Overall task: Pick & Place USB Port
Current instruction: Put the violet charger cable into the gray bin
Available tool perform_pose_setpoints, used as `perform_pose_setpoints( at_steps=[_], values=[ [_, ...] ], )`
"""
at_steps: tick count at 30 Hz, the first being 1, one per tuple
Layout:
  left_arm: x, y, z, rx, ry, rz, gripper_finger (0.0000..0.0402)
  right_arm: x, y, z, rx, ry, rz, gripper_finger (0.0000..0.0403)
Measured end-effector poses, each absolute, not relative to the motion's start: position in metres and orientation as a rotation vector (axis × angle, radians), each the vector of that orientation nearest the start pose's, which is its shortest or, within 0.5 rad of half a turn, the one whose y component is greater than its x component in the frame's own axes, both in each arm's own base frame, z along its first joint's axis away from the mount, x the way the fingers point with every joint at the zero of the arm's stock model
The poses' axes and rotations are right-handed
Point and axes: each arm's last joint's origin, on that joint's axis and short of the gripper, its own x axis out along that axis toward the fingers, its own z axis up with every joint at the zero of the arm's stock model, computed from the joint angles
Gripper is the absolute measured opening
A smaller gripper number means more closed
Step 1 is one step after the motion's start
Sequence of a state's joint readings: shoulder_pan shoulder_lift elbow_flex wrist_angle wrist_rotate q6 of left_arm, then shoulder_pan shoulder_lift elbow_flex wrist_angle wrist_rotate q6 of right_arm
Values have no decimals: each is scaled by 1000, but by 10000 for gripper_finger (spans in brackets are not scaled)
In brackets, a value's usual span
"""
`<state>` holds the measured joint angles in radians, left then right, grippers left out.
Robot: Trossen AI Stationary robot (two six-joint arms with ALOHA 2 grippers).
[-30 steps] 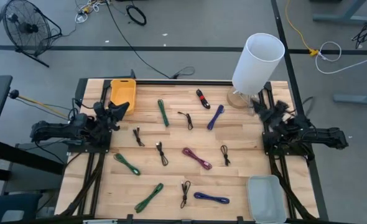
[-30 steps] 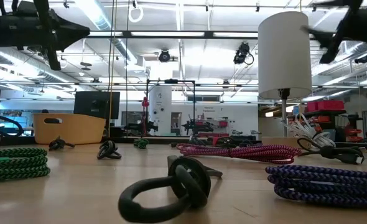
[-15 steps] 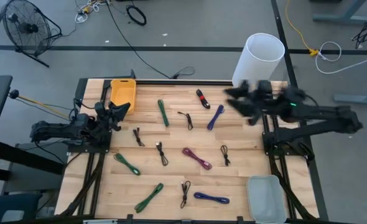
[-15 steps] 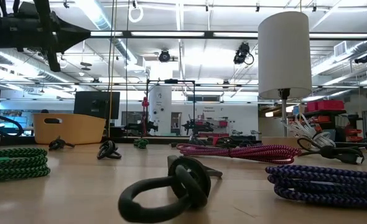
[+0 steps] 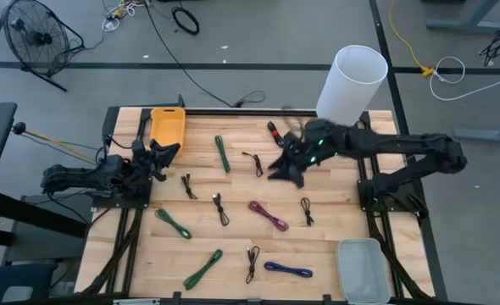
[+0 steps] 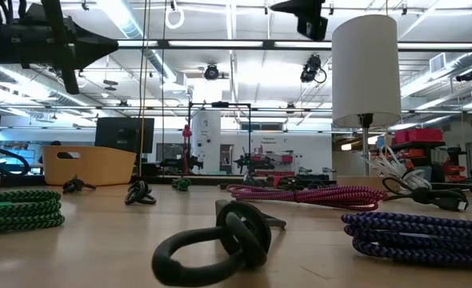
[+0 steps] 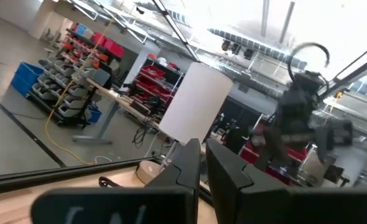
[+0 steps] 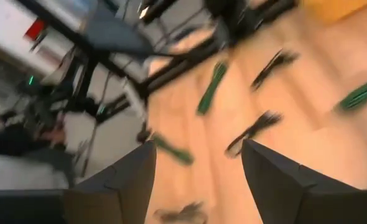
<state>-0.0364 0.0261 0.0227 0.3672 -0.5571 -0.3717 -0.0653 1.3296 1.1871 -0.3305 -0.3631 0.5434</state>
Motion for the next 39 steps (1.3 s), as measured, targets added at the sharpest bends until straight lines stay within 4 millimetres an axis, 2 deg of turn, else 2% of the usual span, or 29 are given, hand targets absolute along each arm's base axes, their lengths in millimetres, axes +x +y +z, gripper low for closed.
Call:
perform_pose_setpoints(
  at_steps=[4,6,9,12,16,23,28,33,39],
  values=[
    [88,12,202,-467,-444,436,28,304,-9,318,725,606,109,237],
    [88,12,203,-467,-443,425,28,309,-11,303,780,668,29,237],
    [89,11,203,-472,-442,406,28,313,-20,279,913,745,-259,235],
    [89,11,203,-470,-440,393,28,311,-33,254,917,818,-573,227],
    [89,10,203,-467,-437,374,28,310,-45,235,920,858,-788,209],
    [89,10,203,-466,-437,368,28,319,-63,206,956,901,-910,178],
    [89,9,203,-462,-431,332,28,315,-77,186,997,992,-1016,171],
    [90,9,203,-458,-427,307,28,315,-83,182,1027,985,-1055,188],
    [90,8,203,-456,-426,298,28,305,-91,174,1087,979,-1150,223]
  ],
)
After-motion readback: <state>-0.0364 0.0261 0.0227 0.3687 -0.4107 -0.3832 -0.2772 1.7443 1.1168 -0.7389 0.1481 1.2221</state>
